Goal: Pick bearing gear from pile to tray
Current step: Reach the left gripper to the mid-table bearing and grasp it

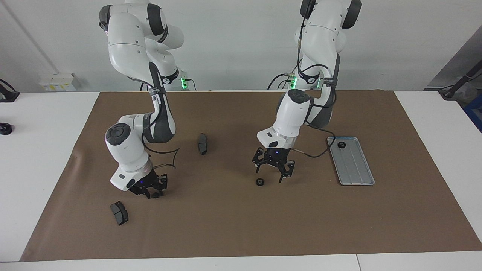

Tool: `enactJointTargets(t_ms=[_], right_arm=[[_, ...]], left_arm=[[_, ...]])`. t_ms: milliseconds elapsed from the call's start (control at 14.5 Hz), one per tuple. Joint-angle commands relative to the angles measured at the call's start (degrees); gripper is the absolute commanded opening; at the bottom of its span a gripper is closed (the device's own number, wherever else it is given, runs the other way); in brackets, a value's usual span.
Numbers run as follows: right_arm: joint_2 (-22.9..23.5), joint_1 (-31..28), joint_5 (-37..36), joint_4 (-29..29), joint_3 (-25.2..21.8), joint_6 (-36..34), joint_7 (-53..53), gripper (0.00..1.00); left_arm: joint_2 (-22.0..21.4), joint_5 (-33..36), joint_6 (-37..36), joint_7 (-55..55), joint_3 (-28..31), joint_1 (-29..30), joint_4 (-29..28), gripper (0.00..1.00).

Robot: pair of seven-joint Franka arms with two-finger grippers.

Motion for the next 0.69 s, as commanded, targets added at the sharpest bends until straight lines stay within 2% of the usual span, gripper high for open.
enactJointTargets(t_ms=[0, 207, 277, 346, 415, 484, 622], right_arm=[[1.2, -0.4, 1.7, 1.3, 0.5, 1.1, -1.8, 0.45], [1.2, -0.4, 1.8, 1.3, 0.5, 1.2, -1.8, 0.43], [1.2, -0.4, 1.8, 1.3, 0.5, 1.2, -1.8, 0.38], [1.2, -0.3, 1.8, 1.2, 0.5, 1.4, -1.8, 0.26], [1.2, -0.3, 1.8, 0.9, 0.5, 2.0, -1.8, 0.09], [1.2, -0.1, 1.9, 0.5, 0.5, 2.4, -1.7, 0.0], [1.2, -0.1, 1.9, 0.6, 0.5, 2.2, -1.7, 0.0]], left_arm=[[0.5, -0.4, 2.2, -1.2, 0.9, -0.8, -1.4, 1.0], [0.4, -0.4, 2.9, -2.3, 0.9, -1.0, -2.6, 1.0], [0.3, -0.4, 3.1, -3.2, 0.9, -1.1, -3.4, 1.0], [0.2, -0.4, 4.2, -3.2, 0.9, -1.2, -4.1, 1.0], [0.1, -0.4, 5.3, -3.2, 0.9, -1.1, -5.2, 1.0], [-0.1, -0.4, 6.0, -3.2, 1.0, -1.2, -6.0, 1.0], [-0.2, -0.4, 6.2, -3.2, 1.0, -1.2, -6.1, 0.74]])
